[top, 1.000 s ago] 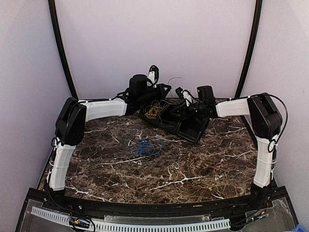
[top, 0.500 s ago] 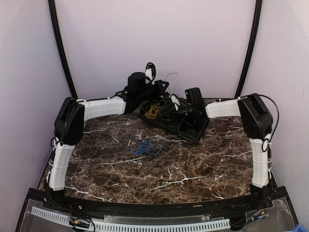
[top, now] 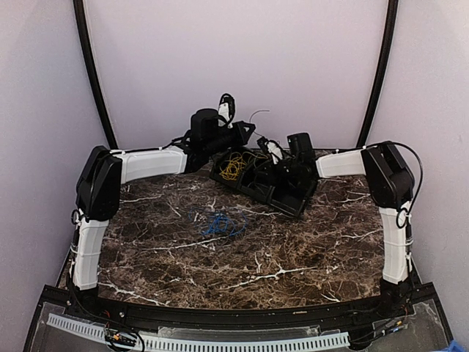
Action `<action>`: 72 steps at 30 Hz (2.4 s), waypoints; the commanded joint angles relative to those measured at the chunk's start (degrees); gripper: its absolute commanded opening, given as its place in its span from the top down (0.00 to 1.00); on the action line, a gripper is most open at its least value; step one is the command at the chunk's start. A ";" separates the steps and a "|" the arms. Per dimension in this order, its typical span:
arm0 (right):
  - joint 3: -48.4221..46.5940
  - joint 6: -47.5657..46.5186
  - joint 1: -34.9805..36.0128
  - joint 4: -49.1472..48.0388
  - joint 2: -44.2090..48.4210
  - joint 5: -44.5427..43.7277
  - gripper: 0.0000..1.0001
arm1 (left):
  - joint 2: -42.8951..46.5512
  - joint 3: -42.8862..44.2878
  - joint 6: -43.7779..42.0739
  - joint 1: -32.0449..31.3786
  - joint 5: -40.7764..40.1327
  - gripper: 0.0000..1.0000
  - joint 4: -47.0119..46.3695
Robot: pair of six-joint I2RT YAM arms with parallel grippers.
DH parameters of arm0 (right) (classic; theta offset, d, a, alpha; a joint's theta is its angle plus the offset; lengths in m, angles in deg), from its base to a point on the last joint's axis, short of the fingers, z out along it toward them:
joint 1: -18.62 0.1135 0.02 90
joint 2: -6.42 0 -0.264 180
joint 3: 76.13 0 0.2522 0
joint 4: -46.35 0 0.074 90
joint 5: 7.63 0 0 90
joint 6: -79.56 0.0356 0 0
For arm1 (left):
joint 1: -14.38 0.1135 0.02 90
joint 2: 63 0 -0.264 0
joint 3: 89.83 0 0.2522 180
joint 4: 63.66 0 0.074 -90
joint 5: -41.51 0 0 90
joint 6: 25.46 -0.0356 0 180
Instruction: Untangle the cables
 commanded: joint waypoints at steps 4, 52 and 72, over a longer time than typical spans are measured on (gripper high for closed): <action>-1.92 -4.14 -4.16 3.25 2.27 -6.30 1.00 | 2.57 -4.57 -3.13 -0.25 -3.32 1.00 5.71; 20.36 -12.90 -8.17 20.71 41.16 -8.03 0.37 | 10.17 -9.71 -8.45 -4.04 -5.10 0.66 15.02; 7.19 -14.00 -8.64 29.06 18.10 -9.89 0.42 | 47.56 -62.14 -3.69 -3.23 -25.30 0.02 0.83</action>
